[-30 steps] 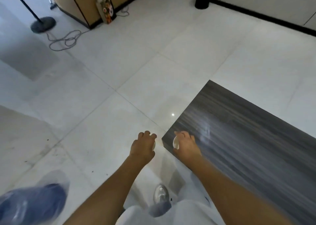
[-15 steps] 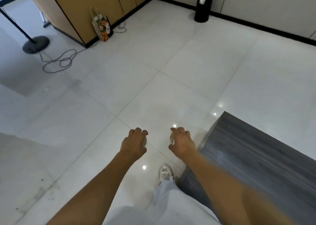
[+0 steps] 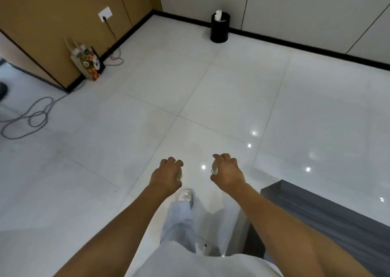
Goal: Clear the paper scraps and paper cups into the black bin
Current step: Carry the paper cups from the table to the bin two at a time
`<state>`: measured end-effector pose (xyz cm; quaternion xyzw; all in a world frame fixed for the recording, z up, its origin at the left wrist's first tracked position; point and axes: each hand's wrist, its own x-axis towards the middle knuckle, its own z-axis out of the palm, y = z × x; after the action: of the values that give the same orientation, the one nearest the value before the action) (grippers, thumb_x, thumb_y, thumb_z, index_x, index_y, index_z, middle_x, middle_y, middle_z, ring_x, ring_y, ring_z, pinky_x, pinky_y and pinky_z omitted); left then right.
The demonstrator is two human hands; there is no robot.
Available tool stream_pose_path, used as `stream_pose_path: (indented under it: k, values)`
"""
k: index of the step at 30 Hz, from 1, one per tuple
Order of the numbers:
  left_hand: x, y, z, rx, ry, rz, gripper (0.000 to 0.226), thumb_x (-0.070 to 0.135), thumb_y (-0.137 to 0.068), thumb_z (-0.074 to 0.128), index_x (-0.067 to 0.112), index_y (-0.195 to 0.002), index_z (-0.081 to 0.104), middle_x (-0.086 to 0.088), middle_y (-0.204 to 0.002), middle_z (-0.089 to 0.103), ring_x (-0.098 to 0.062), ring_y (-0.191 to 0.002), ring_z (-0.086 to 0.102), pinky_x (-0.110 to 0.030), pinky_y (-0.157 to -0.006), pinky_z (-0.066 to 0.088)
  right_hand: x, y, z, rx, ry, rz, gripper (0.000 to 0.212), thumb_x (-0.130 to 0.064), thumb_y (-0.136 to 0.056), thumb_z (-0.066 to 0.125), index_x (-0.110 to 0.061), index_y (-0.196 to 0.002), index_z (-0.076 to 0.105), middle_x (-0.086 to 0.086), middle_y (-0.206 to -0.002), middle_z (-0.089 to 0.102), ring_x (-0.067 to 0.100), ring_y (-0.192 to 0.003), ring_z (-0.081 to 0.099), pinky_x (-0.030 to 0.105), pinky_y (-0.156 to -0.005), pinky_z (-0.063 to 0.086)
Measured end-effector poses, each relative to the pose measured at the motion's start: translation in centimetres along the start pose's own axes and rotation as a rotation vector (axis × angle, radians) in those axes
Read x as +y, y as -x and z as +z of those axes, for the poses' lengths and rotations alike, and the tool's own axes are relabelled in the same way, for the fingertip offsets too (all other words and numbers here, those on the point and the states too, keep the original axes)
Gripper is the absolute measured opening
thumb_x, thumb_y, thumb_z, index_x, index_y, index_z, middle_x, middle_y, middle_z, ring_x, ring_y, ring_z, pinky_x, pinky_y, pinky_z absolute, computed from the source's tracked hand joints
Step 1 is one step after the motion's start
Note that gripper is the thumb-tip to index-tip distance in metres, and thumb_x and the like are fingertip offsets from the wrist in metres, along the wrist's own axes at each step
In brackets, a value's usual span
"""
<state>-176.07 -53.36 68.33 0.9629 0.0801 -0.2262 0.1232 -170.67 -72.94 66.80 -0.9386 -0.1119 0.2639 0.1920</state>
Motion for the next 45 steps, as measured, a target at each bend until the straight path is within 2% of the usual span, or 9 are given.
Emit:
stream_pose_path:
  k: [6, 11, 17, 21, 29, 34, 45]
  values:
    - [-3.9, -12.4, -8.4, 0.018, -0.023, 0.057, 0.053, 0.021, -0.083, 0.064, 0.022, -0.132, 0.044, 0.0, -0.134, 0.041, -0.021, -0.126, 0.035, -0.034, -0.083, 0.044, -5.4, -11.9, -5.8, 0.078, -0.033, 0.054, 0.067, -0.02, -0.086, 0.062, -0.022, -0.145, 0.031, 0.002, -0.141, 0.034, 0.026, -0.127, 0.033, 0.04, -0.088, 0.051]
    - [-4.3, -21.8, -14.4, 0.035, -0.048, 0.108, 0.048, 0.018, -0.082, 0.064, 0.022, -0.128, 0.048, 0.0, -0.131, 0.043, -0.021, -0.124, 0.036, -0.031, -0.076, 0.042, -7.3, -19.7, -10.7, 0.111, -0.063, 0.097, 0.068, -0.021, -0.086, 0.062, -0.022, -0.146, 0.03, 0.002, -0.143, 0.033, 0.026, -0.128, 0.033, 0.039, -0.088, 0.051]
    - [-2.3, -34.8, -19.4, 0.0, -0.067, 0.166, 0.048, 0.017, -0.081, 0.065, 0.021, -0.126, 0.049, 0.001, -0.13, 0.044, -0.02, -0.124, 0.036, -0.032, -0.077, 0.044, -6.0, -31.3, -17.1, 0.118, -0.071, 0.146, 0.07, -0.02, -0.085, 0.063, -0.022, -0.147, 0.031, 0.003, -0.145, 0.033, 0.027, -0.129, 0.034, 0.039, -0.091, 0.05]
    - [0.6, -45.2, -24.0, 0.03, -0.061, 0.188, 0.05, 0.016, -0.082, 0.065, 0.022, -0.128, 0.047, 0.001, -0.131, 0.043, -0.02, -0.125, 0.036, -0.031, -0.078, 0.044, -4.3, -40.8, -23.3, 0.166, -0.074, 0.133, 0.069, -0.021, -0.085, 0.063, -0.022, -0.147, 0.032, 0.003, -0.145, 0.033, 0.027, -0.129, 0.034, 0.038, -0.087, 0.05]
    - [6.0, -62.2, -32.6, -0.024, -0.1, 0.199, 0.053, 0.018, -0.085, 0.062, 0.021, -0.134, 0.042, 0.0, -0.135, 0.041, -0.021, -0.127, 0.035, -0.034, -0.085, 0.048, -1.5, -56.7, -35.1, 0.166, -0.076, 0.156, 0.065, -0.021, -0.086, 0.063, -0.022, -0.145, 0.035, 0.003, -0.146, 0.033, 0.027, -0.131, 0.032, 0.037, -0.087, 0.051]
    - [6.9, -72.2, -37.3, -0.062, -0.111, 0.179, 0.056, 0.022, -0.086, 0.064, 0.021, -0.137, 0.04, -0.001, -0.138, 0.039, -0.022, -0.129, 0.033, -0.035, -0.088, 0.048, -1.4, -66.5, -39.6, 0.109, -0.091, 0.161, 0.064, -0.021, -0.086, 0.063, -0.022, -0.144, 0.036, 0.003, -0.146, 0.032, 0.027, -0.132, 0.032, 0.037, -0.087, 0.049]
    - [7.7, -97.6, -50.9, -0.085, -0.144, 0.222, 0.059, 0.022, -0.087, 0.063, 0.021, -0.14, 0.038, -0.002, -0.14, 0.037, -0.023, -0.131, 0.032, -0.035, -0.089, 0.046, -2.5, -90.2, -52.1, 0.195, -0.121, 0.224, 0.07, -0.021, -0.083, 0.064, -0.022, -0.146, 0.034, 0.003, -0.143, 0.036, 0.027, -0.128, 0.035, 0.035, -0.086, 0.048]
